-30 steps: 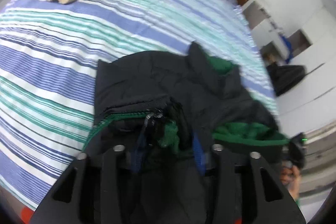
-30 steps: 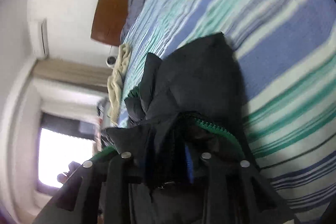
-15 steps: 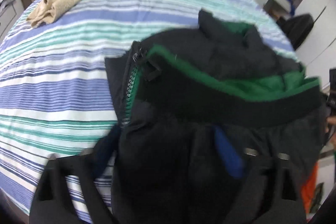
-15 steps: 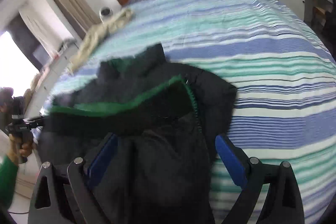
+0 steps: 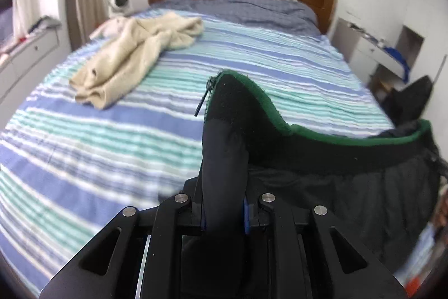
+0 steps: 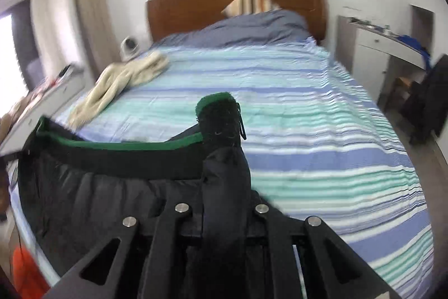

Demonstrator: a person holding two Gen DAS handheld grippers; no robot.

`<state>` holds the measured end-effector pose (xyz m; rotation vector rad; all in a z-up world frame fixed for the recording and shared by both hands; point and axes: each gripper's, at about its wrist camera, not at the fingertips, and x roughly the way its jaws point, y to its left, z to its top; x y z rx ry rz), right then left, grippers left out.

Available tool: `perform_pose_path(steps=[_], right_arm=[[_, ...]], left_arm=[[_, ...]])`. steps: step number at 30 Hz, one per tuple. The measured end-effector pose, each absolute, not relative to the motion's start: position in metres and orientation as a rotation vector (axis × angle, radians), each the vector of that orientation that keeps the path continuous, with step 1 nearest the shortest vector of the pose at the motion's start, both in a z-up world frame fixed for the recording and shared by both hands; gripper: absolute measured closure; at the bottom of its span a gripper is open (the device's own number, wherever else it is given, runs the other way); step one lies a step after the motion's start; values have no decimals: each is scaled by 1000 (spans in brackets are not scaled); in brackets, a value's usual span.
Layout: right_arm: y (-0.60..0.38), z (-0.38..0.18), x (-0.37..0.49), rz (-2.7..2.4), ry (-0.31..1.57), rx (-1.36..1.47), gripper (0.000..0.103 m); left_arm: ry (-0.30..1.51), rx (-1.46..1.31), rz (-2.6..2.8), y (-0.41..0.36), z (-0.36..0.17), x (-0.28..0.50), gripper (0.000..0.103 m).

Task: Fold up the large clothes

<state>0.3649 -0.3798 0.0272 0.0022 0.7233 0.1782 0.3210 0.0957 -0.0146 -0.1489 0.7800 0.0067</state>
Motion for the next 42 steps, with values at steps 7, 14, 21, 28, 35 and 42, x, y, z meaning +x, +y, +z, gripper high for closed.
perform_pose_path(steps=[7,14,21,28,35,42], right_arm=[[-385,-109,419,42,935,63,88],[-401,-139,421,45,883,174,85],[-392,-144,417,38,871,163,85],[-392,-145,416,40,868,168,85],[-395,-146,416,46,865,180,84],[-401,-147,417,56,859,202,84]], left_arm=[[907,-52,141,81,-124,368,71],[868,-124,134,84,-142,368,66],[864,-182,109,92,-149,372,66],[862,-227,88,96,-151,372,65],[863,-259,76,100,-154,374,64],[865,-276,71,102,-155,374,62]])
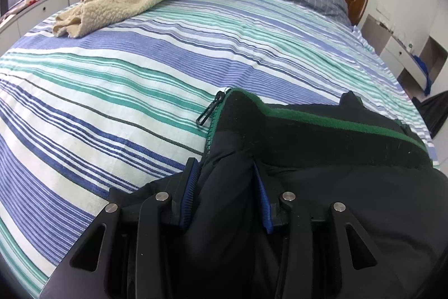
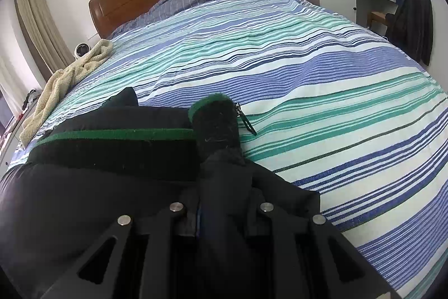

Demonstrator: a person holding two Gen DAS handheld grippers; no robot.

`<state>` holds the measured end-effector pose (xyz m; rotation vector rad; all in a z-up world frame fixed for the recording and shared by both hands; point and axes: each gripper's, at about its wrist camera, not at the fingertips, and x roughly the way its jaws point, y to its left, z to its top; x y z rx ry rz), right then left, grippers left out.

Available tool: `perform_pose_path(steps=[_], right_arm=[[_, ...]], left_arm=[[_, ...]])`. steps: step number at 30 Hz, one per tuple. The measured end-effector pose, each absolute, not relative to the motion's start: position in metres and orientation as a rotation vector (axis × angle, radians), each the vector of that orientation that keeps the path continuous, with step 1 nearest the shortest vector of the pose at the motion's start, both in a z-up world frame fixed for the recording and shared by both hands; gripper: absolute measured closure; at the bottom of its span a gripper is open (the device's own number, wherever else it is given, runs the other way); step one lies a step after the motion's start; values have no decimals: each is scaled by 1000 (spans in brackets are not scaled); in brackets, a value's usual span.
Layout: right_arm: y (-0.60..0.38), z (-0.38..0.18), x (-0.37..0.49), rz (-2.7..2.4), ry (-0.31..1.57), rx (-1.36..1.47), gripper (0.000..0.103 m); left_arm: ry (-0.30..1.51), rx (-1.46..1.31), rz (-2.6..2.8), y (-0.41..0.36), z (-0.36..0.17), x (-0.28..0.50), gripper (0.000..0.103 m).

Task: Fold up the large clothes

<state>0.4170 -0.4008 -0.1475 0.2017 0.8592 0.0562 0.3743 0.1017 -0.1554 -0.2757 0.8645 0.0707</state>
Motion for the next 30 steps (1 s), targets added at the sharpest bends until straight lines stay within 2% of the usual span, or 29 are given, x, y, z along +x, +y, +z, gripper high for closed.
perform_pose_path(steps=[10,17,20,22,23,25,27,30], right_arm=[[-406,-149,418,70,854,234,84],[-414,-149,419,101,849,289,81],[-427,-147,418,165,867,386,77],[-437,-135,418,197,917,399,60],[-441,-128,413,197,909,394,57],[-448,-103,395,212,846,373,54],[-449,-77,368,244,787,322,54],[-441,-56,328,311,753,301,54]], left_arm=[[866,-284,69,102,-155,374,61],[880,-272,120,104,-151,372,36],[950,-253,96,106,-140,370,35],[954,-269,21,107,-118,354,37],[926,-278,-30,105,-100,339,36],[873,-250,-92,93,-69,314,29],[828,-213,-179,72,-44,295,16],[828,-124,-314,22,-24,290,13]])
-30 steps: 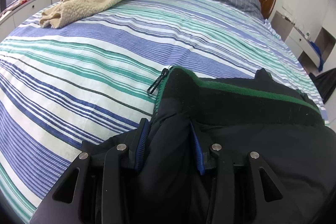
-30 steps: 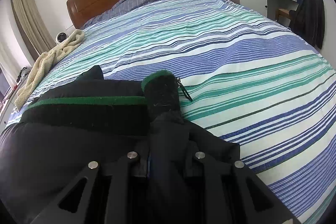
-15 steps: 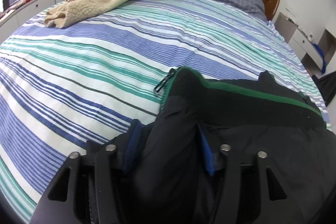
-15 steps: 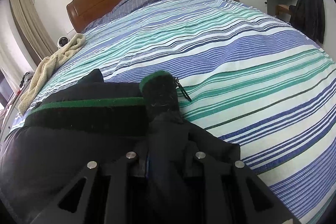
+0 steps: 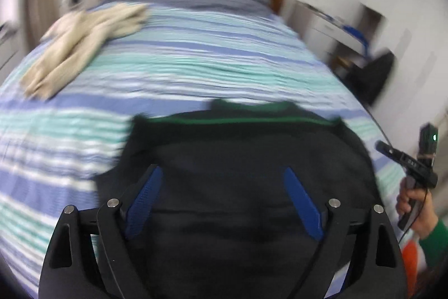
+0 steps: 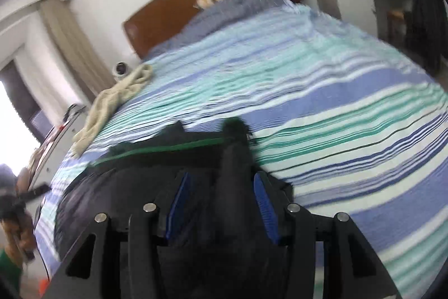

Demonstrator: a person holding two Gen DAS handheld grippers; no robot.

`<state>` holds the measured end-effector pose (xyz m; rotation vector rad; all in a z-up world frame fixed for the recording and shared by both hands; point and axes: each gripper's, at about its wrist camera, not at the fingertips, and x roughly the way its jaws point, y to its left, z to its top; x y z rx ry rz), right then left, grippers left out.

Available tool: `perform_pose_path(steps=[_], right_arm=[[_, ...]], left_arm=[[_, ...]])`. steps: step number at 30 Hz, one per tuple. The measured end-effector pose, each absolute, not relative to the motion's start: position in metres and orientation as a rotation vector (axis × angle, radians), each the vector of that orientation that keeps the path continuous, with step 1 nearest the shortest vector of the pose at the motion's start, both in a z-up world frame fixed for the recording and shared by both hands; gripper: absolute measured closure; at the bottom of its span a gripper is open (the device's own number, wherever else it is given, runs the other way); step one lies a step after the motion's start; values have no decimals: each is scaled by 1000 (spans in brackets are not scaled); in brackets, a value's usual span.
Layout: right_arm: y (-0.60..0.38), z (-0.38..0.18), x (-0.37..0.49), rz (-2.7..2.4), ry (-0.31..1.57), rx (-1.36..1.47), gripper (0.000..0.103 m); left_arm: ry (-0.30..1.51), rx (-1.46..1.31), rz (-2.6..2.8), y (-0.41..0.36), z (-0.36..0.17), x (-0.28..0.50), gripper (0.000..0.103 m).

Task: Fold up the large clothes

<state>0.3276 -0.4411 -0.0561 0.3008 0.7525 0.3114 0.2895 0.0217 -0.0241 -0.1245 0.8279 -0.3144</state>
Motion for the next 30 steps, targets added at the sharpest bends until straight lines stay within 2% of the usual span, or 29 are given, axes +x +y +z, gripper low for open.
perform_pose_path(steps=[3,7,10,13,20,30], right_arm=[[-428,-47,281,403,724,339,54],[-419,-47,214,472,704,383,52],[-420,-58,163,470,716,433,49],[-418,-72,134,450,758,450,49],[-412,-80,108,436,782,446,49],[-380,-87,121,512,810,403,49]], left_arm=[[867,-87,-360,-24,-29,306,13],[974,-142,-313,-51,-70,341,13],[1004,-90,-261,-61,-111,349,6],[997,-43,-232,-68,-119,346,5],[953,30,-320,-70,-92,293,7],[928,64,-282,-75,-124,283,4]])
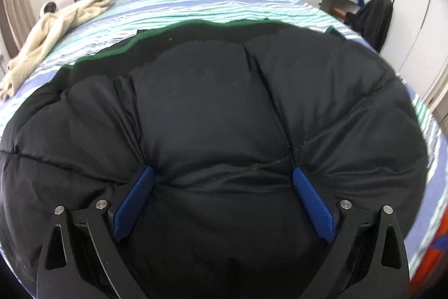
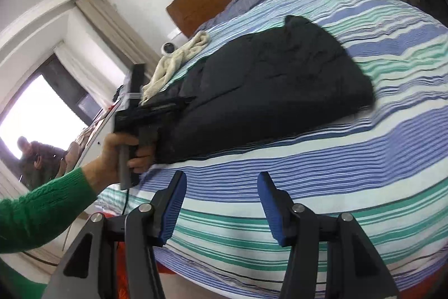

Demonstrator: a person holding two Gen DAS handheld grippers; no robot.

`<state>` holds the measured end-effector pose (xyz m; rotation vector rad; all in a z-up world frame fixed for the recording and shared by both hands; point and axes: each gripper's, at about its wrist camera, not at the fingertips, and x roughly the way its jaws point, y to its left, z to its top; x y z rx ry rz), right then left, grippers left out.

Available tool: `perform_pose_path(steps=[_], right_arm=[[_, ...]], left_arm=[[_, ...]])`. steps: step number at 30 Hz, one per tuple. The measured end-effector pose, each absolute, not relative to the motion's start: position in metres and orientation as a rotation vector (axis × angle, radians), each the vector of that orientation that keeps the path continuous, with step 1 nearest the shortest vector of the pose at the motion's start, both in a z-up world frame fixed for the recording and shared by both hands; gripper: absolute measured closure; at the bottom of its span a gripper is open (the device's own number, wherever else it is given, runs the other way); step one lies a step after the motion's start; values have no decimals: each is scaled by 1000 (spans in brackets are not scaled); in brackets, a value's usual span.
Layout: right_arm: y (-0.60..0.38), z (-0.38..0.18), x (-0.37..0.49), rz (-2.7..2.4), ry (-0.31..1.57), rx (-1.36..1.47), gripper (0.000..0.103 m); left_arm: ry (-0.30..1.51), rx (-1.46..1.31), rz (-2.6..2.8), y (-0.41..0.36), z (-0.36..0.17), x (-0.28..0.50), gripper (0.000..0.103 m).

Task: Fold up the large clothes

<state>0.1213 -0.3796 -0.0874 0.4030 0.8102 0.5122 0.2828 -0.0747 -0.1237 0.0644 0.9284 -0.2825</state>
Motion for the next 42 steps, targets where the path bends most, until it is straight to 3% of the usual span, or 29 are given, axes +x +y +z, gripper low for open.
perform_pose_path(steps=[12,23,27,42], right_arm=[[-378,-94,107,492,826,364,49],[-360,-98,114,530,847,311,49],[-366,-99,111,516,842,328,49],[-362,-102,110,508,855,329,49]], left_arm=[[872,16,-324,-71,-97,240,8],[891,85,-300,-82,-119,249,5],[889,68,-302,-82,-104,231,11],[878,98,-290,-84,-121,222,7]])
